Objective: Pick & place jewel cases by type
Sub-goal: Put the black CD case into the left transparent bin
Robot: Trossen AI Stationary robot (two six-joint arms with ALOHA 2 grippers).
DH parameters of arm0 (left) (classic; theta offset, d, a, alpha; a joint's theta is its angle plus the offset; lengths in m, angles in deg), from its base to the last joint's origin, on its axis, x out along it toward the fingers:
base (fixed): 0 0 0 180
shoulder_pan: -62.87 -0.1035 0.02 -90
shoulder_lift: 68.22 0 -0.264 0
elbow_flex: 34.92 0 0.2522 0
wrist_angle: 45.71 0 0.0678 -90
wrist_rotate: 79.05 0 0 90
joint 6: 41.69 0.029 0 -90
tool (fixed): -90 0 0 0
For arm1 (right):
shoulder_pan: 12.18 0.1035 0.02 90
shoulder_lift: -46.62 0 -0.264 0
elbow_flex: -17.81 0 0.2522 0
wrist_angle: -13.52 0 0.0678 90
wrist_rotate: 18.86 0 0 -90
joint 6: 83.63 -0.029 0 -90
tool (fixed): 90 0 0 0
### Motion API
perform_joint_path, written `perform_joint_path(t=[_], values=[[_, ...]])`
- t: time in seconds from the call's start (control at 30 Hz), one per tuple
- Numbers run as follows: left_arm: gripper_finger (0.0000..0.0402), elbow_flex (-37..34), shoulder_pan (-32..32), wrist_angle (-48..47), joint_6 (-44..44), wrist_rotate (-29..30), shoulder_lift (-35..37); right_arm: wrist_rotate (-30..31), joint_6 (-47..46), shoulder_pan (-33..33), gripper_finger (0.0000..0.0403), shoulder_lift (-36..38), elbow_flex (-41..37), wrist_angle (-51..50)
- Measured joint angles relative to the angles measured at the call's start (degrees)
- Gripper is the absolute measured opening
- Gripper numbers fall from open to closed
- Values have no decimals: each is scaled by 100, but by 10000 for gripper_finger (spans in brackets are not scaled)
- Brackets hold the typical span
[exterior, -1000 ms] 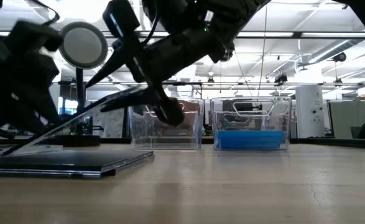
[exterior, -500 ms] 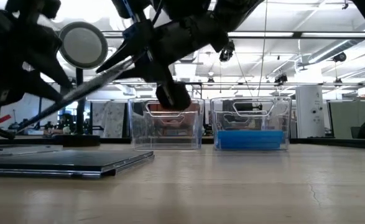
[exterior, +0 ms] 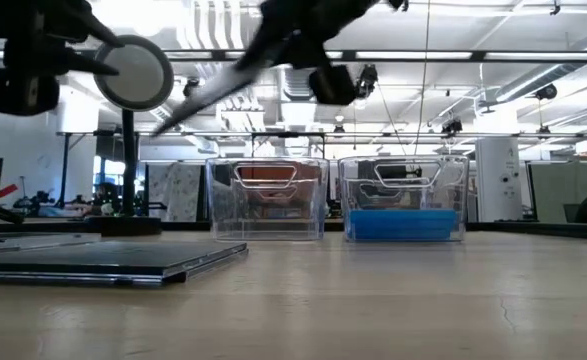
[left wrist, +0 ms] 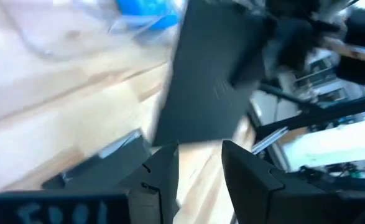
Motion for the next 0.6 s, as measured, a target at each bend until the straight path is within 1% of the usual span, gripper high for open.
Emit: perform_joint_path(t=[0.07,0.1,0.17,0.3,0.4,0.47,0.5,0.6], values=[[104,0,1,0,78,133,153,430,36,-168,17,299,-2,-465],[104,0,4,2,82,202,218,542,42,-301,17,458,-2,-565],[104,0,4,-2,81,280,294,535,59,-646,17,675,0,-692],[104,0,-2,0,116,450,316,-198,86,-1561,17,770,4,-677],[104,0,-12,2,113,680,256,-432,184,-2074,17,666,-4,-755],[104,0,-73,0,10,887,196,-726,270,-2291,17,544,-2,-780],[104,-1,-126,1,-24,890,177,-902,361,-2360,18,480,0,-767],[104,-2,-203,0,-35,640,152,-1250,540,-2455,18,257,0,-778]])
